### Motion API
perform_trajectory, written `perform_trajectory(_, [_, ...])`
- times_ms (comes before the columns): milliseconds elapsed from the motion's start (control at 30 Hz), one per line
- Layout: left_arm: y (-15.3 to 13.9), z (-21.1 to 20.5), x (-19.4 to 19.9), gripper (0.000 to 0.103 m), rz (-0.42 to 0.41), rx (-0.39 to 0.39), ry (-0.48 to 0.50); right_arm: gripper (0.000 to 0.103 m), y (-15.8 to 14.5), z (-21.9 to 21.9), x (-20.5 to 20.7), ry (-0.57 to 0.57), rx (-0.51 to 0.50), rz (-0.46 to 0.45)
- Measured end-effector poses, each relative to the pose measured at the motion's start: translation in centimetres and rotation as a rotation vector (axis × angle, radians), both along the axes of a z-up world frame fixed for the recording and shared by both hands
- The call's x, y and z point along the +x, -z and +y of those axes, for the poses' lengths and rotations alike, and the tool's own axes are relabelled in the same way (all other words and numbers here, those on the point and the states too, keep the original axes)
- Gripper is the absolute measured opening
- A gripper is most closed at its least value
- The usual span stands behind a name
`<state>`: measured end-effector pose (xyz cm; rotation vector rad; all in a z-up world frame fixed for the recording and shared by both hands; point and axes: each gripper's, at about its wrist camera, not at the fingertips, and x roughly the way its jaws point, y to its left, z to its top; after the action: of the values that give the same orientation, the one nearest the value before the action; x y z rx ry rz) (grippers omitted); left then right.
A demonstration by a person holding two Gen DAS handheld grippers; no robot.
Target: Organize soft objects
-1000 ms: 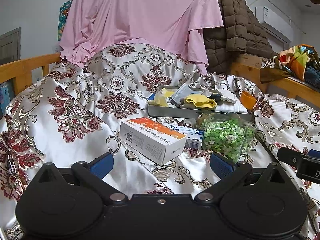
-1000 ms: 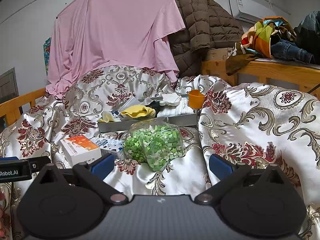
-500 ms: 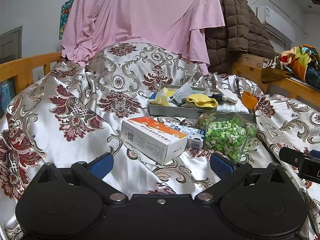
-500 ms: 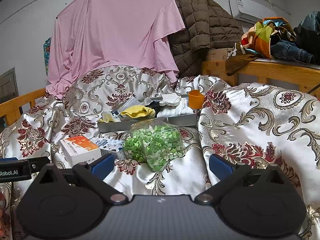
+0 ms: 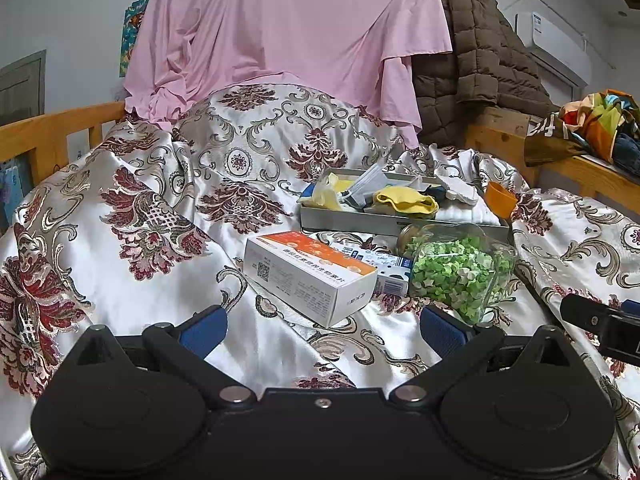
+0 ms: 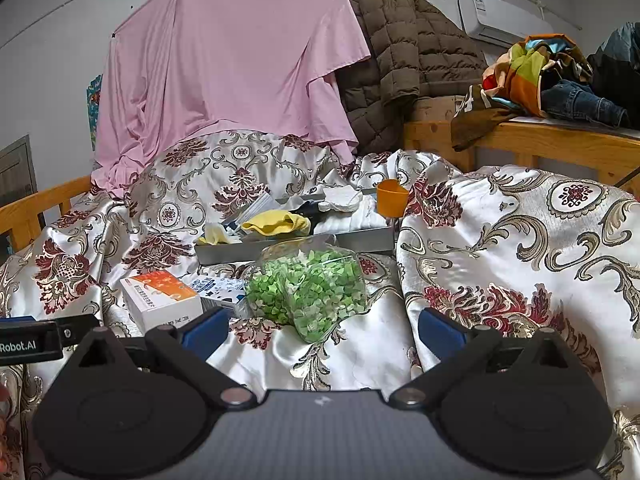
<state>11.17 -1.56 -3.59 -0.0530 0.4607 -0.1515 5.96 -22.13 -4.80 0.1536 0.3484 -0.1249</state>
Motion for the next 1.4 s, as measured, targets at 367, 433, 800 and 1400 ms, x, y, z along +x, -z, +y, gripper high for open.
perform_trajectory(367, [-0.05,-0.04,0.05,0.102,0.001,-0.001,0.0,0.103,0.0,0.05,-0.01,0.0,0.0,0.001])
perform_trajectory(433, [-0.04,0.0,0.04,0.102,0.001,-0.001,0.0,0.103,-0.01,0.05,-0.02,0.001,-0.001,0.001])
perform_trajectory(800, [0.12,0.28,0.08,0.102,0.003,-0.003,-0.001,0.103,-0.01,0.03,-0.01,0.0,0.0,0.001])
perform_trajectory(1400, [-0.64,0.08,-0.59,0.102,-0.004,-0.023,0.027,0.103,0.05,0.07,-0.06,0.0,-0.002,0.004])
